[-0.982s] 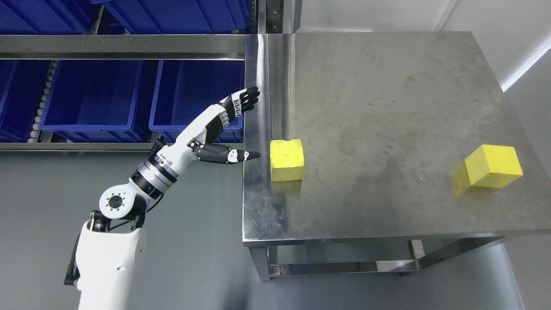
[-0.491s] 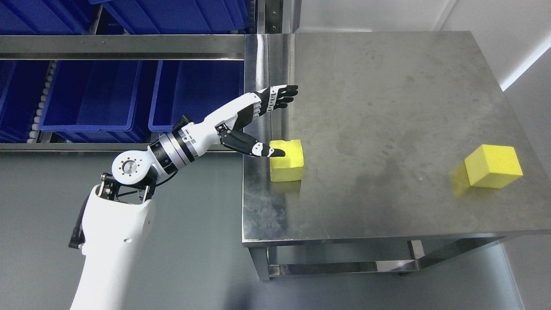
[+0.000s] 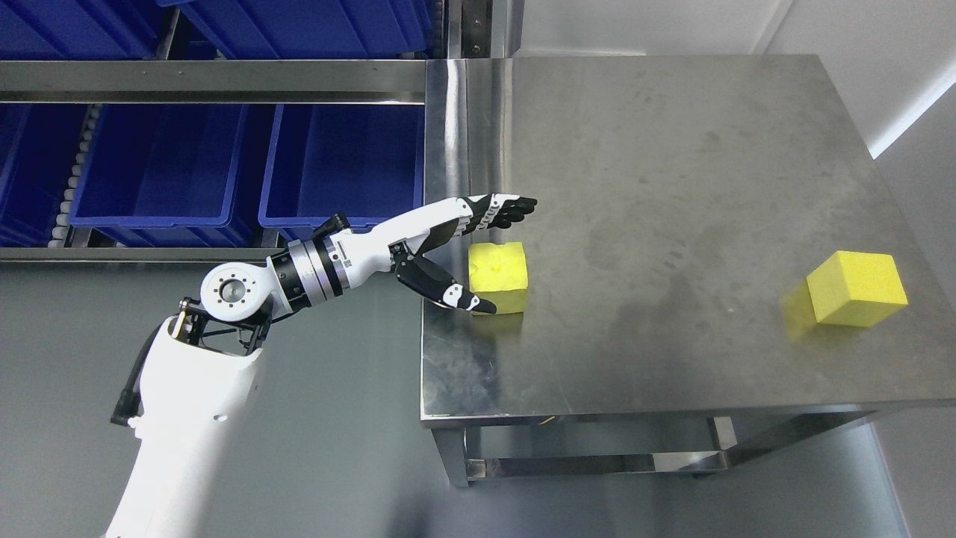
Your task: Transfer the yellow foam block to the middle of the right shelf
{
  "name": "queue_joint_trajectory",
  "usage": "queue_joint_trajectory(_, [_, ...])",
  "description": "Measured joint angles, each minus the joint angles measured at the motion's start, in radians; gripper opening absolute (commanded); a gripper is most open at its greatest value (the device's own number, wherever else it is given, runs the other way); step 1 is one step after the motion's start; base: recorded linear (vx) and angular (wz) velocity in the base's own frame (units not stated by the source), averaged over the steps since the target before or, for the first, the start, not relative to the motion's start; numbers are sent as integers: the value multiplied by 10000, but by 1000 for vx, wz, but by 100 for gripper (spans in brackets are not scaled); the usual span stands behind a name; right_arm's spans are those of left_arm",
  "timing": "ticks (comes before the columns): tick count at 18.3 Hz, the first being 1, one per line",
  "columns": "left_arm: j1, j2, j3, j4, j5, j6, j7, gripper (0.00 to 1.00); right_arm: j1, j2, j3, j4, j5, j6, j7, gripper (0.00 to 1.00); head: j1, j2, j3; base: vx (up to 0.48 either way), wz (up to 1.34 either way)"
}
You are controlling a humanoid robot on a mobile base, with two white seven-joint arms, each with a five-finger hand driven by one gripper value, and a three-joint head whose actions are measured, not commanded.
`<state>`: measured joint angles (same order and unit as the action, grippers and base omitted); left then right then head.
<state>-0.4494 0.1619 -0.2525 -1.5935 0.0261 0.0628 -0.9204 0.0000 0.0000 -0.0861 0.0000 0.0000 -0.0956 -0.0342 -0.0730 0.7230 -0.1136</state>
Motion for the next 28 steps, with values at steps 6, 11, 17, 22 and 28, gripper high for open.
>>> queue_joint_trajectory(6, [-125,-263,-239,458,-890,-76,-46,92,0,0,0,0,0,0,0,100,0,0,0,0,0])
queue_joint_trajectory(11, [-160,-477,-272,681,-1232,-125,-80,64,0,0,0,0,0,0,0,100,0,0,0,0,0])
queue_joint_trajectory(17, [-29,-948,201,854,-1359,-793,-167,47,0,0,0,0,0,0,0,100,0,0,0,0,0])
queue_joint_trajectory(22, [113,-1202,414,936,-1720,-935,-227,95,0,0,0,0,0,0,0,100,0,0,0,0,0])
queue_joint_trajectory(28, [177,-1396,511,982,-2460,-1021,-220,57,0,0,0,0,0,-1,0,100,0,0,0,0,0])
